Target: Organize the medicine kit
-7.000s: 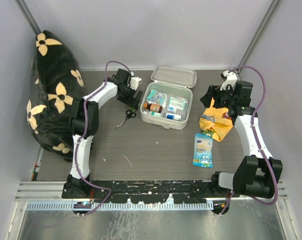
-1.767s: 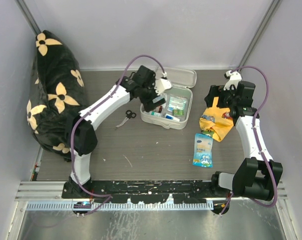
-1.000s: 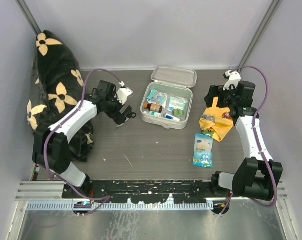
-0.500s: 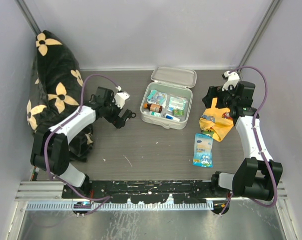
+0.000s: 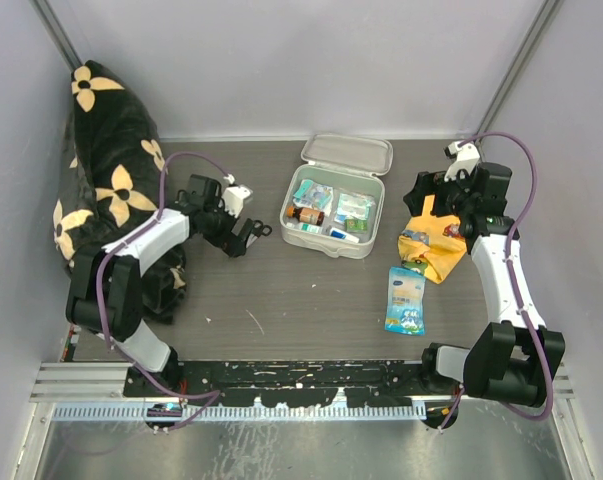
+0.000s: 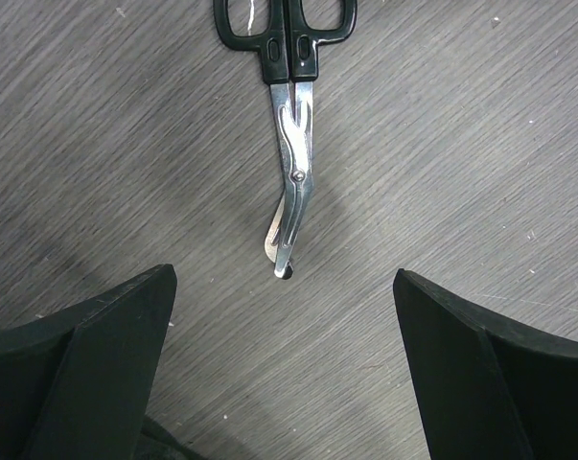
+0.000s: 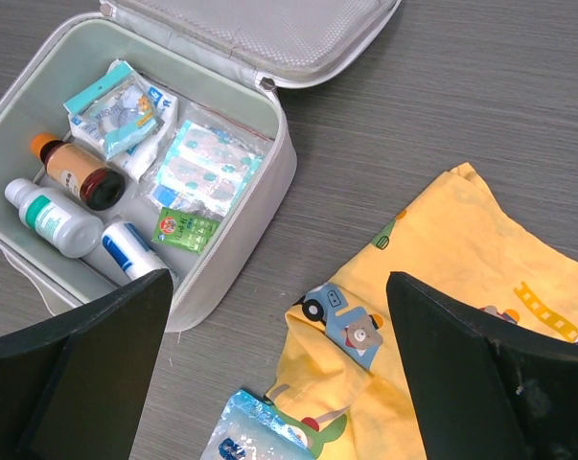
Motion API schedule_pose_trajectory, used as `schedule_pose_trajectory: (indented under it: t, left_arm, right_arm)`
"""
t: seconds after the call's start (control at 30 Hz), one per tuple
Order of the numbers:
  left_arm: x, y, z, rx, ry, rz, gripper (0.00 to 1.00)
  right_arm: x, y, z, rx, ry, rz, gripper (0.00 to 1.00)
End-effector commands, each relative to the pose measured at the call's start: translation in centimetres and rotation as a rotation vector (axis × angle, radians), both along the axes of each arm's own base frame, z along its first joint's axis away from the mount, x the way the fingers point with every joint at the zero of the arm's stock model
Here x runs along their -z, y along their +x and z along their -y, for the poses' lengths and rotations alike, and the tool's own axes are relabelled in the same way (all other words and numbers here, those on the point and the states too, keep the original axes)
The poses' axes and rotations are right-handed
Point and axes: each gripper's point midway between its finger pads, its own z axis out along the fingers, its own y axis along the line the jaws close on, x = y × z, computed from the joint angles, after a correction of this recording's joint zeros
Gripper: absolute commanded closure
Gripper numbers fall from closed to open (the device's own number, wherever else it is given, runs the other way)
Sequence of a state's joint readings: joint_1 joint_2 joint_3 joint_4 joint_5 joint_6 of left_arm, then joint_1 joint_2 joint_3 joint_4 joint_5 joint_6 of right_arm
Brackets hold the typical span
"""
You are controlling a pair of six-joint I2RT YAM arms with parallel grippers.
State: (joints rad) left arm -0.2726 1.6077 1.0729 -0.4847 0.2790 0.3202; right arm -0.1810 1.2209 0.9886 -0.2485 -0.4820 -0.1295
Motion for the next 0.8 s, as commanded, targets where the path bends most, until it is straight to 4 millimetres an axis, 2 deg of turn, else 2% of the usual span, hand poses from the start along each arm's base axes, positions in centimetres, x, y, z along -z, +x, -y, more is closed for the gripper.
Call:
schedule_pose_trajectory:
  t: [0.0, 0.13, 0.4, 0.53, 0.77]
  left_arm:
    - [-1.7, 1.2, 0.7, 0.007, -0.039, 0.030, 0.02]
    - [-1.1, 1.3, 1.5, 0.029, -0.064, 0.002, 0.02]
    - [0.8, 3.0, 2.2, 0.057, -0.047, -0.054, 0.29]
    - [1.8, 3.3, 2.8, 0.075, -0.021, -0.080, 0.37]
    - [3.3, 2.6, 3.0, 0.102, 0.040, -0.112, 0.47]
  right_arm:
    - [-2.4, 0.1, 0.0, -0.009, -0.012, 0.082, 0.00]
    - [-1.9, 0.2, 0.0, -0.014, -0.011, 0.068, 0.00]
    - [-0.9, 0.4, -0.3, -0.032, 0.000, 0.039, 0.00]
    - [-0.6, 0.4, -0.3, -0.035, 0.001, 0.029, 0.00]
    - [-0.3, 0.5, -0.3, -0.041, 0.002, 0.019, 0.00]
